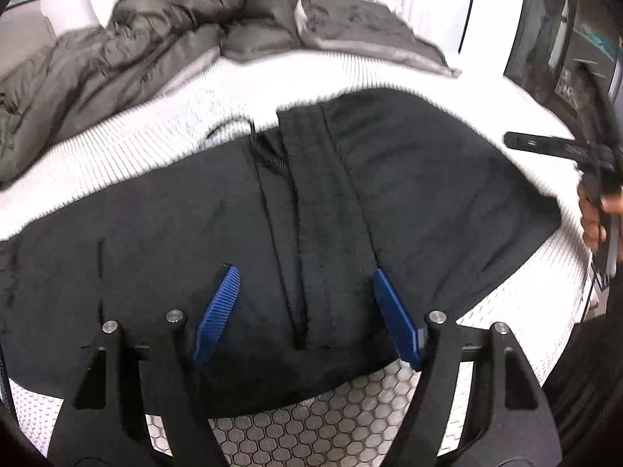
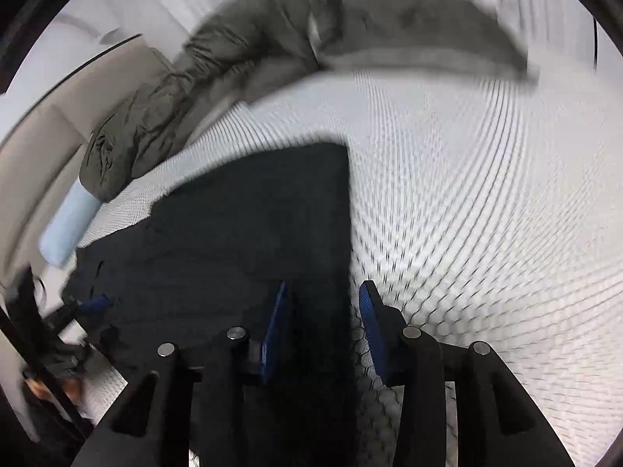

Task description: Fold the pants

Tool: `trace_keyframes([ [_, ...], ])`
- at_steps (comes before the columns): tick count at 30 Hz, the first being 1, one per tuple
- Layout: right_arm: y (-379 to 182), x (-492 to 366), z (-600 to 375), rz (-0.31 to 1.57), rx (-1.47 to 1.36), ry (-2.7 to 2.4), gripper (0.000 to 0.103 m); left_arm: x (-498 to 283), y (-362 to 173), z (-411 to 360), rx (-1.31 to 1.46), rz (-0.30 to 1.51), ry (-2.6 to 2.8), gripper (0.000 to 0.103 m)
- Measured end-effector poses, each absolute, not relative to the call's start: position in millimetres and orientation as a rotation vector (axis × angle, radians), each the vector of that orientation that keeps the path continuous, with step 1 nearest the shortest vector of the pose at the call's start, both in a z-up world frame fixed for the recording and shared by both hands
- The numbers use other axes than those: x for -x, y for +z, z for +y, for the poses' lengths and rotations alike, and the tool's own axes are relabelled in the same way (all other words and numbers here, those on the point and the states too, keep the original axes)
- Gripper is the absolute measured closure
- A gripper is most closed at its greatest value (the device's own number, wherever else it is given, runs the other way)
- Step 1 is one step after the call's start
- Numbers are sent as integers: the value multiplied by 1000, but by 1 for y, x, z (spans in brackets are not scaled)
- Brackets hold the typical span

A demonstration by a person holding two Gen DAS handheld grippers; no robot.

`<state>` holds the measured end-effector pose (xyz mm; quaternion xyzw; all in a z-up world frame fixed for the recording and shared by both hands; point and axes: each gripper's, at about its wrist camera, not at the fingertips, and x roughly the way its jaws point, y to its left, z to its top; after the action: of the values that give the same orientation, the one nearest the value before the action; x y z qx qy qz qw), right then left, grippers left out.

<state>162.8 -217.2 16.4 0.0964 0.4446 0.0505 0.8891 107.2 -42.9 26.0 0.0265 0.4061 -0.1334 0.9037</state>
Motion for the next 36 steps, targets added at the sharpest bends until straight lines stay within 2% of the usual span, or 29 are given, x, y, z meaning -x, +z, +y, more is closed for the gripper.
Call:
trace_keyframes([
  [1, 30, -158, -206, 879, -176, 113, 35, -105, 30, -45, -49, 814, -281, 33],
  [3, 43, -145, -186, 820, -135, 161, 18, -104, 33, -51, -51, 801, -294, 33],
  [7, 29, -148, -137, 885, -27, 248, 19, -112, 19, -73, -134, 851, -293, 37],
  [10, -12, -161, -100, 1025, 176, 232, 19, -114, 6, -82, -188, 877, -262, 36],
  [12, -23, -163, -94, 1040, 257, 182, 19, -113, 4, -83, -211, 872, -264, 36],
  [15, -12, -156, -114, 1035, 253, 89, 17, -114, 2, -79, -191, 883, -272, 36],
  [18, -16, -145, -143, 1056, 247, -13, 10, -112, 1, -76, -188, 885, -277, 35],
  [21, -14, -137, -167, 1060, 111, 13, 10, -112, 3, -76, -206, 879, -278, 35],
  [24, 1, -129, -162, 982, 110, 23, 10, -112, 5, -76, -206, 873, -270, 35],
  [27, 18, -129, -152, 878, 45, 102, 10, -112, 5, -74, -198, 874, -266, 32],
  [28, 18, -133, -147, 884, 38, 122, 10, -112, 4, -72, -187, 876, -262, 30],
  [31, -22, -152, -134, 1053, 172, 58, 10, -104, 7, -56, -108, 875, -261, 27],
  [32, -25, -155, -135, 1065, 161, 65, 10, -100, 9, -47, -71, 871, -257, 25],
  [33, -21, -157, -138, 1054, 138, 70, 9, -94, 13, -35, -21, 864, -244, 19],
  [36, -7, -151, -150, 1009, 85, 87, 9, -73, 26, 7, 115, 815, -149, 14],
])
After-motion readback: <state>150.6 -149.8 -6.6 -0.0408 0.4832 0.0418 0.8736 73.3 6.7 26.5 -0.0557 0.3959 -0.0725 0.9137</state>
